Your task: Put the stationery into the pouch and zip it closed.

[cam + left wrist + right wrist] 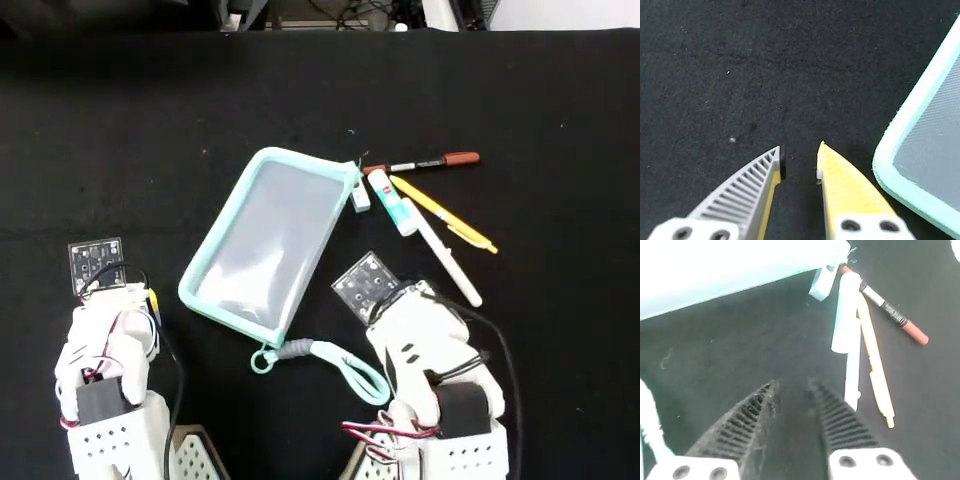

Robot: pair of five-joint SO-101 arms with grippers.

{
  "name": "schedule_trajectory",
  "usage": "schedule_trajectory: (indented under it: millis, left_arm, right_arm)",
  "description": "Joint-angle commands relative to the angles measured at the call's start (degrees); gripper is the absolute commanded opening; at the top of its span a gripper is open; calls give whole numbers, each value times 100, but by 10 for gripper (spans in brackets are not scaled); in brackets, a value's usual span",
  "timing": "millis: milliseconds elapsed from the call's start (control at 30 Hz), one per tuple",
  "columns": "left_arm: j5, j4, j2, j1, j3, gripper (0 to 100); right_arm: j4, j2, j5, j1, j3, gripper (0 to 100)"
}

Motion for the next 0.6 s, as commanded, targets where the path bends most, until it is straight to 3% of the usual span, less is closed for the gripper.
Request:
schedule_trajectory:
  millis: [0, 200, 333, 567]
  left_arm:
    - [-9, -105, -35, 66, 92, 138]
    - [-9, -105, -35, 66, 92, 138]
    - [-9, -105, -35, 75, 92, 138]
    - [-9, -105, -35, 75, 92, 138]
  right_arm:
    - [237, -374, -229, -167, -435, 181]
    - [229, 778, -360, -563, -1385, 141]
    - [273, 2677, -387, -993, -2176, 141]
    - [396, 5727, -1169, -2189, -3196, 142]
